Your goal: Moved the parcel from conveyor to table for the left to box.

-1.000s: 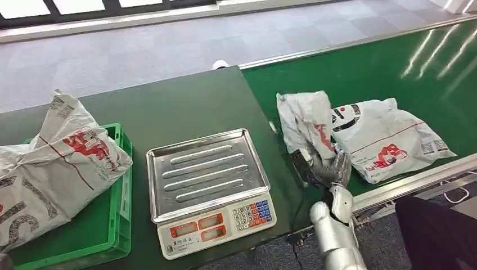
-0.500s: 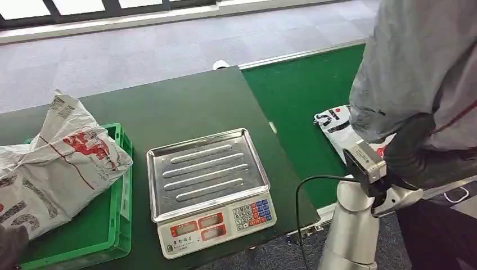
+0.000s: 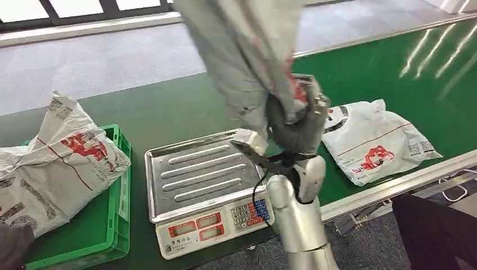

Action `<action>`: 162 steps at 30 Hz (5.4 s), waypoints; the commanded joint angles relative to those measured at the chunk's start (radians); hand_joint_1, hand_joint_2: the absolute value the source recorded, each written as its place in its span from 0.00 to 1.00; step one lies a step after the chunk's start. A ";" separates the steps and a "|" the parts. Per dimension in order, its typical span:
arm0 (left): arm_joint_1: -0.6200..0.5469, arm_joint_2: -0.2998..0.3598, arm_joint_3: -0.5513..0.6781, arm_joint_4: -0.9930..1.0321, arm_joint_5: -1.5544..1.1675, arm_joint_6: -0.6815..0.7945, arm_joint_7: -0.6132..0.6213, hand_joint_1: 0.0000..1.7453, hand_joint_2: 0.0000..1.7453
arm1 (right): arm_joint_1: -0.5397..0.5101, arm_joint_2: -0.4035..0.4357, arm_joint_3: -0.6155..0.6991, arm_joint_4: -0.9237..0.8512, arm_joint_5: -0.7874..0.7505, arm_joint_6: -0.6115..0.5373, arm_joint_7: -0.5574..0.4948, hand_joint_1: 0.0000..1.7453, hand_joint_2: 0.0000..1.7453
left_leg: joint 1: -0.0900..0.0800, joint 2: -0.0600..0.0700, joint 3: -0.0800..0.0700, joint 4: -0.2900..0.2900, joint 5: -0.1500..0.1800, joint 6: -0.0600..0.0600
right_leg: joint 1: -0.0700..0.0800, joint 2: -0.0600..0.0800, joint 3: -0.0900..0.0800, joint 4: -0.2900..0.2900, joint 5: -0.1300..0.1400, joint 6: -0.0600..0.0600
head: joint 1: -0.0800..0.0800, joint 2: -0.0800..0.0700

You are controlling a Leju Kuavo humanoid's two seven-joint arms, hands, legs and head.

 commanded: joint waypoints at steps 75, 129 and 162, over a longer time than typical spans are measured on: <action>-0.045 -0.072 -0.177 0.512 -0.123 0.811 0.135 0.00 0.00 | 0.148 -0.082 0.384 0.430 0.054 0.020 0.383 0.00 0.00 | 0.001 -0.010 -0.005 -0.002 0.003 -0.003 | 0.001 -0.007 -0.004 -0.001 0.001 -0.003 | 0.000 0.000; -0.465 0.007 -0.638 1.323 -0.882 0.389 0.252 0.00 1.00 | 0.094 0.015 0.243 0.177 -0.521 -0.150 -0.271 0.00 1.00 | 0.002 -0.008 -0.006 -0.001 0.004 -0.003 | 0.002 -0.005 -0.005 0.000 0.003 -0.004 | 0.000 0.000; -0.311 0.107 -0.348 0.630 -0.711 0.621 0.208 1.00 1.00 | 0.165 0.015 0.175 0.136 -0.481 -0.150 -0.266 0.00 1.00 | 0.002 -0.006 -0.006 -0.001 0.004 -0.003 | 0.002 -0.002 -0.007 0.002 0.003 -0.004 | 0.000 0.000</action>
